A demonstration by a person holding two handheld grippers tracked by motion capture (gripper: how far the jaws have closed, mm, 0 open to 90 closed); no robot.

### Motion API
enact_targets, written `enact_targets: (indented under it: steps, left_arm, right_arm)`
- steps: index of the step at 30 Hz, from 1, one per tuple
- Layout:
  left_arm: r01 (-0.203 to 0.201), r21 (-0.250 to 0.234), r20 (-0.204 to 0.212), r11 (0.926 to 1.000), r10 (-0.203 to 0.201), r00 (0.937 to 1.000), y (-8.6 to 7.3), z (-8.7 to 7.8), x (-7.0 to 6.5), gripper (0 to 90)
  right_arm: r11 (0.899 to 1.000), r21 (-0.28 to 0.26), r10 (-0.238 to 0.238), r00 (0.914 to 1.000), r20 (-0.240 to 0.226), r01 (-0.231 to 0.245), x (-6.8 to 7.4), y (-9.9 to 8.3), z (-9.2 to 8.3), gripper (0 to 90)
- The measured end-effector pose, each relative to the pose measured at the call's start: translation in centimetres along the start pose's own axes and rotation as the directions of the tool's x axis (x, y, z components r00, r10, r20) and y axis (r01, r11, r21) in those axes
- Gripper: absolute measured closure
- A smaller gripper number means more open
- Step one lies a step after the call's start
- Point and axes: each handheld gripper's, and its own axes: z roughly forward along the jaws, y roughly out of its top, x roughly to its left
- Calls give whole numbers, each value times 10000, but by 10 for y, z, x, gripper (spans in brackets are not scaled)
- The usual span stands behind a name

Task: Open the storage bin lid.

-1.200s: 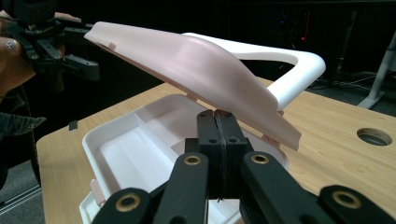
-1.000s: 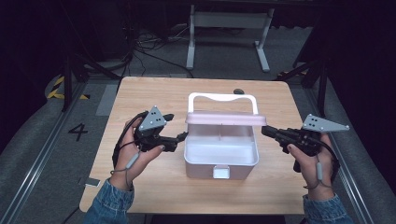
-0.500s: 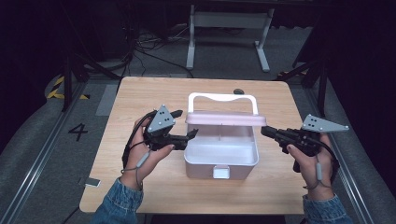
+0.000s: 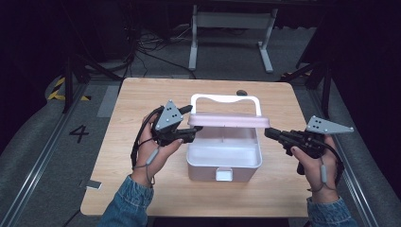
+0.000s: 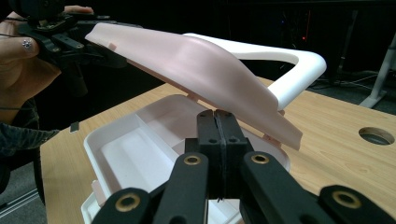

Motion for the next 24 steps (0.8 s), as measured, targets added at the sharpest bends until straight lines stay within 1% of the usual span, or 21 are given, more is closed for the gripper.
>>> enact_targets:
  steps: [4, 8, 10, 12, 13, 16, 17, 19, 24]
  left_arm:
    - [130, -70, 92, 9999, -130, 9999, 2, 5, -2, 438]
    - [327, -258, 105, 9991, -324, 9994, 3, 4, -2, 480]
    - [317, -326, 105, 9990, -314, 9995, 3, 4, -1, 505]
    - [227, -398, -24, 9990, -228, 9997, 3, 3, -1, 522]
    - [254, -424, -29, 9988, -255, 9997, 3, 3, 0, 532]
    - [396, -537, 11, 9978, -396, 9992, 3, 4, 2, 541]
    - [396, -537, 11, 9978, -396, 9992, 3, 4, 2, 544]
    - [529, -551, 61, 9971, -526, 9986, 4, 4, 4, 547]
    - [518, -495, 122, 9974, -512, 9986, 7, 6, 10, 581]
  right_arm:
    - [10000, 8, 51, 10000, -14, -51, 0, 0, 0, 900]
    - [10000, -5, 55, 10000, -19, -55, 0, 0, 0, 900]
    - [10000, -41, 64, 10000, -36, -64, -1, 0, 0, 896]
    - [9999, -69, 95, 10000, -24, -95, -1, 0, -1, 879]
    - [9999, -57, 117, 9999, -31, -117, -1, 0, -1, 868]
    - [9998, 132, 125, 9999, -80, -123, -2, 0, -2, 832]
    - [9998, 132, 125, 9999, -80, -123, -2, 0, -2, 832]
    - [9995, 238, 195, 9997, -110, -193, -3, 0, -4, 821]
    - [9996, 218, 179, 9998, 72, -180, -6, 2, -14, 807]
